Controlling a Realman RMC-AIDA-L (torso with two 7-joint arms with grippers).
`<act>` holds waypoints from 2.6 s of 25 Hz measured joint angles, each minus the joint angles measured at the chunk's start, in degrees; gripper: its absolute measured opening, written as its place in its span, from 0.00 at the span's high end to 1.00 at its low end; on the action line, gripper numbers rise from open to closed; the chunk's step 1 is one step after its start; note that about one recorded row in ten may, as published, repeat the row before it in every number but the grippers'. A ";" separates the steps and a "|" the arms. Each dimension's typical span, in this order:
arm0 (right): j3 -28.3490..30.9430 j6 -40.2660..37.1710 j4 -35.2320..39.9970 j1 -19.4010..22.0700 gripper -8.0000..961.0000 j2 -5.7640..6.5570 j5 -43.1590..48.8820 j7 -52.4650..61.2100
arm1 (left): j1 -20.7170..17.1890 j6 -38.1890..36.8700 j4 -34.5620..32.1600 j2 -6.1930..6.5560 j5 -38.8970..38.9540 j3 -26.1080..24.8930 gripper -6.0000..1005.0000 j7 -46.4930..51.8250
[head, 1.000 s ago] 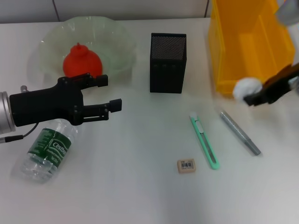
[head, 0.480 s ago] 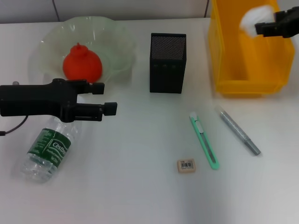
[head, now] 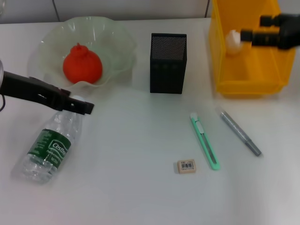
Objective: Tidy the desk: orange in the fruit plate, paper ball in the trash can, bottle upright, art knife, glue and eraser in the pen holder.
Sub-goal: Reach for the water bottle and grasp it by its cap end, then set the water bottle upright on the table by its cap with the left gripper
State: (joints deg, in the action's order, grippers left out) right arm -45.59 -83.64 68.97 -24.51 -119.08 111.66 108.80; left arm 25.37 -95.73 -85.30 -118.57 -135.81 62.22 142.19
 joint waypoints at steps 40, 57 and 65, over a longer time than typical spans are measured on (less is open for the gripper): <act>1.67 -24.39 -33.35 3.81 0.11 2.19 -5.84 -40.11 | 3.19 22.05 12.52 -0.26 -14.56 16.71 0.45 11.38; 6.40 -29.05 -33.38 3.52 0.11 1.44 -6.06 -36.56 | -1.84 -3.91 22.45 1.52 21.70 -23.93 0.55 -31.88; 7.67 -29.41 -34.62 2.72 0.11 0.72 -7.61 -35.46 | -3.44 -9.19 39.01 3.27 35.63 -32.02 0.55 -52.27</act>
State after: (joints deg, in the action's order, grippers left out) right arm -37.92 -113.05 34.34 -21.80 -118.36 104.05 73.35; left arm 21.93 -104.92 -46.29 -115.30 -100.18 30.20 89.92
